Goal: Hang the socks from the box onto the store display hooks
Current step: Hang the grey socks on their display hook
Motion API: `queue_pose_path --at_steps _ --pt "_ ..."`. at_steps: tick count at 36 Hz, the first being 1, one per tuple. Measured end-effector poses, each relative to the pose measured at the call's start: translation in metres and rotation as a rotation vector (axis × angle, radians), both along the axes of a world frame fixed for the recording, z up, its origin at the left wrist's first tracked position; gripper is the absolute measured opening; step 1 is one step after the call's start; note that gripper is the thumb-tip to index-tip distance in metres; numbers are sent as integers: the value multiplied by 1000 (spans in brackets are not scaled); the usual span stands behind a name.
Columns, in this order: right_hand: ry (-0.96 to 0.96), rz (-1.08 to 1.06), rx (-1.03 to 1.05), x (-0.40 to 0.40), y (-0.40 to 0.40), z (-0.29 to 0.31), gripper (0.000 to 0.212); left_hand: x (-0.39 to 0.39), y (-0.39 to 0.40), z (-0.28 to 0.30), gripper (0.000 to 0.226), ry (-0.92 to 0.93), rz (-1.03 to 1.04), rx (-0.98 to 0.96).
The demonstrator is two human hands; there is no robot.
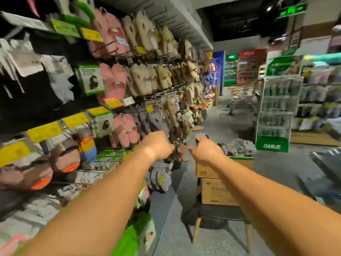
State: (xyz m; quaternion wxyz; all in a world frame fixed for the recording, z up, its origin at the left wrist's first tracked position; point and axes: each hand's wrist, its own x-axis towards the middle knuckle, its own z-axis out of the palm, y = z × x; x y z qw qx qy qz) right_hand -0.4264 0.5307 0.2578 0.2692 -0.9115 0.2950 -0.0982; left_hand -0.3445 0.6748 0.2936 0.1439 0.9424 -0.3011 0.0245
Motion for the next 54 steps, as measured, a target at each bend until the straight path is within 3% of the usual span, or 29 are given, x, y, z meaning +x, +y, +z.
queue_pose_path --at_steps 6,15,18,26,42,49,52,54 --pt "94 -238 -6 -82 -88 -27 59 -53 -104 -30 25 126 -215 37" --pt "113 -257 -48 -95 -168 -53 56 -62 -203 -59 36 172 -243 50" --pt "154 -223 -48 -85 -189 -67 57 -52 -224 -72 52 190 -250 51" --pt "218 -165 -51 -25 -248 -102 70 11 -279 -118 44 270 -155 66" --pt "263 -189 83 137 -370 -172 48 176 -428 -194 35 433 -226 94" --pt "275 -160 107 200 -438 -203 44 240 -491 -230 33 526 -160 134" --pt "287 -132 100 228 -472 -214 45 260 -515 -235 37 568 -254 211" --pt "305 -119 110 247 -494 -222 47 280 -534 -240 41 636 -137 111"
